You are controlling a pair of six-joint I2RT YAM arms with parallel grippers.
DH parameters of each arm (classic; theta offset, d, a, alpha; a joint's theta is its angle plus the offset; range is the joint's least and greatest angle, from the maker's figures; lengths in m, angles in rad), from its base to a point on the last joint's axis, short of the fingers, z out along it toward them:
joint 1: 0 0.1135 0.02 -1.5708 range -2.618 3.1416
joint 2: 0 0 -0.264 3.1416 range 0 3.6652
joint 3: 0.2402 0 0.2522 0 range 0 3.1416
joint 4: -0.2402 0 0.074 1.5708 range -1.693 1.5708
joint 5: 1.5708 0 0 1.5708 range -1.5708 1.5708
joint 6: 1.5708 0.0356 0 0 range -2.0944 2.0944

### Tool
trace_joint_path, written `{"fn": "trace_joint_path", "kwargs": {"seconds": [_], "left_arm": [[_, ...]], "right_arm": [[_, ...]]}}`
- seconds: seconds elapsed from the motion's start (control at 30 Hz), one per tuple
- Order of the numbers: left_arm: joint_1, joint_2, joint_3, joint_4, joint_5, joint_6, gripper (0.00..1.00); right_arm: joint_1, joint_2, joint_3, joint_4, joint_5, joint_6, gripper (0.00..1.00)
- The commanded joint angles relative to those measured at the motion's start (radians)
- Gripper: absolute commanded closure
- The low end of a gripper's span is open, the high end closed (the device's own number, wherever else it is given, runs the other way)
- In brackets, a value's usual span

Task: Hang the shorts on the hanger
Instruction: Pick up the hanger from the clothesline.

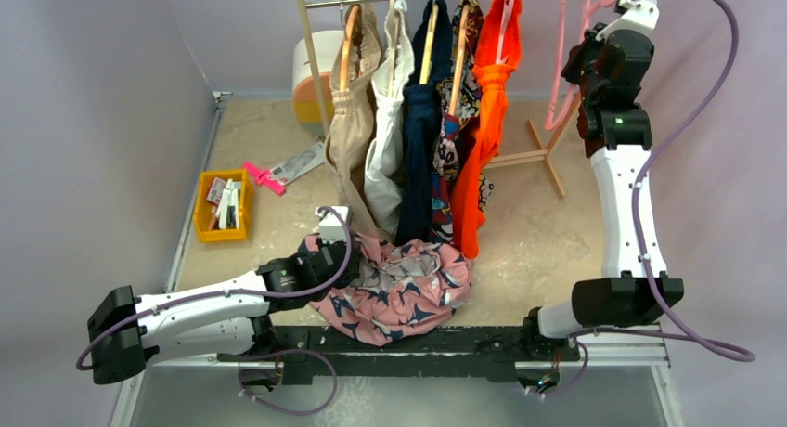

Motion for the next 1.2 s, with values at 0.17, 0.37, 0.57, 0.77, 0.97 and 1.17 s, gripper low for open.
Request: {"fn": "trace_joint_path", "kwargs": {"seconds": [0.17, 0.37, 0.57, 0.77, 0.97, 1.17], "left_arm": [[0.004, -0.007, 0.031, 0.012, -0.012, -0.016, 0.86], [0.004, -0.014, 0.025, 0.008, -0.016, -0.022, 0.86], [0.004, 0.004, 0.025, 0.022, -0.011, -0.019, 0.86], [0.004, 0.02, 0.024, 0.033, -0.003, -0.018, 0.86], [0.004, 0.02, 0.021, 0.033, -0.011, -0.018, 0.86], [0.004, 0.041, 0.021, 0.049, -0.001, -0.02, 0.86]], "right_arm": [[-0.003, -0.108, -0.037, 0.187, -0.107, -0.061, 1.0], [-0.003, -0.152, -0.106, 0.265, -0.151, -0.095, 1.0], [-0.003, -0.195, -0.18, 0.319, -0.144, -0.145, 1.0], [-0.004, -0.24, -0.298, 0.451, -0.16, -0.22, 1.0], [-0.003, -0.277, -0.356, 0.577, -0.19, -0.252, 1.0], [-0.007, -0.313, -0.408, 0.668, -0.217, -0.241, 1.0]]}}
